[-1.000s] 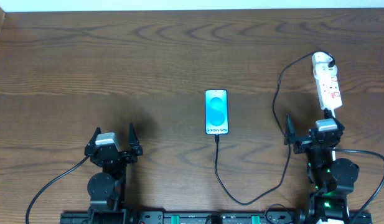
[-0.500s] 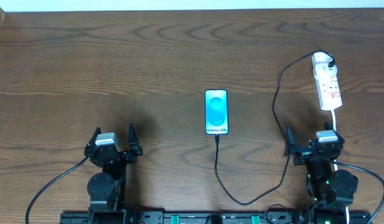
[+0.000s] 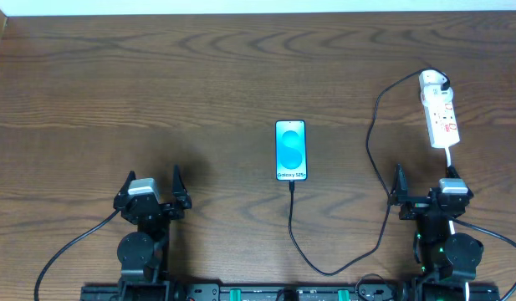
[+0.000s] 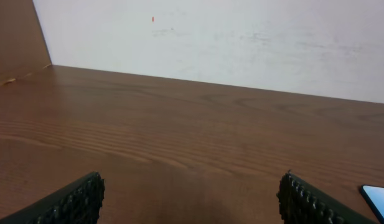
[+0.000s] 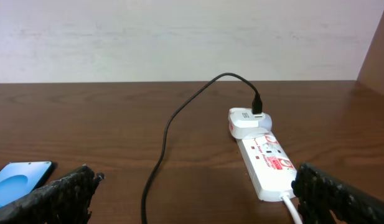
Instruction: Plug charger to phone and switch on socket
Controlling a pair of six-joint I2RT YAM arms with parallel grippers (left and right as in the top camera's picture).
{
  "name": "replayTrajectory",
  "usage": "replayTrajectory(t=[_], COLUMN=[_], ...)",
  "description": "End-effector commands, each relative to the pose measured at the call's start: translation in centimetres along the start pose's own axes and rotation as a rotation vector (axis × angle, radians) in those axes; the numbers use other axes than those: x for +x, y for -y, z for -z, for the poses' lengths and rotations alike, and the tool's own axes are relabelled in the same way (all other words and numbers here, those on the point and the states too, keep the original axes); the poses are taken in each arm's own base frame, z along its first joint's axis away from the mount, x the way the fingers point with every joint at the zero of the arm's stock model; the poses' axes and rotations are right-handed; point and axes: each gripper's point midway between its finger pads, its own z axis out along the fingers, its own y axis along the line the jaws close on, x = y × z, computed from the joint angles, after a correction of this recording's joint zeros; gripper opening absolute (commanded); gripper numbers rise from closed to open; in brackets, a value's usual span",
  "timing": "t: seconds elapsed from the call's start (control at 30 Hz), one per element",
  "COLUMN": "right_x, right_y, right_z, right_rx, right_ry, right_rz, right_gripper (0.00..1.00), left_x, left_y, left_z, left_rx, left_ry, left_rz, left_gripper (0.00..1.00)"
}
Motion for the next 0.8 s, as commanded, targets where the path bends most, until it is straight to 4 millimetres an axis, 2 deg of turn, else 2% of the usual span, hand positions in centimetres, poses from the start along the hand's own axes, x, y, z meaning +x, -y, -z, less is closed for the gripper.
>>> replayTrajectory(t=[0.0, 0.43, 0.6, 0.77], right_x=[0.1, 0.1, 0.1, 0.1], right_y=[0.1, 0.1, -1.1, -1.1], right_z=[0.0, 0.0, 0.0, 0.0], right_rx=[0.009, 0.007, -0.04, -0.04], right_ry=[0.0, 0.0, -0.002, -0.002], right_rz=[-0.014, -0.014, -0.01, -0.01], right_gripper=[0.99, 0.99, 0.99, 0.99], left_x=[1.7, 1.7, 1.7, 1.7], left_y=[-0.4, -0.4, -0.4, -0.4], left_z=[-0.1, -0.1, -0.1, -0.1], left_rx=[-0.018, -0.018, -0.018, -0.018], left_ry=[-0.048, -0.048, -0.048, -0.048], left_rz=[-0.019, -0.019, -0.019, -0.019], left_gripper=[0.89, 0.89, 0.89, 0.89])
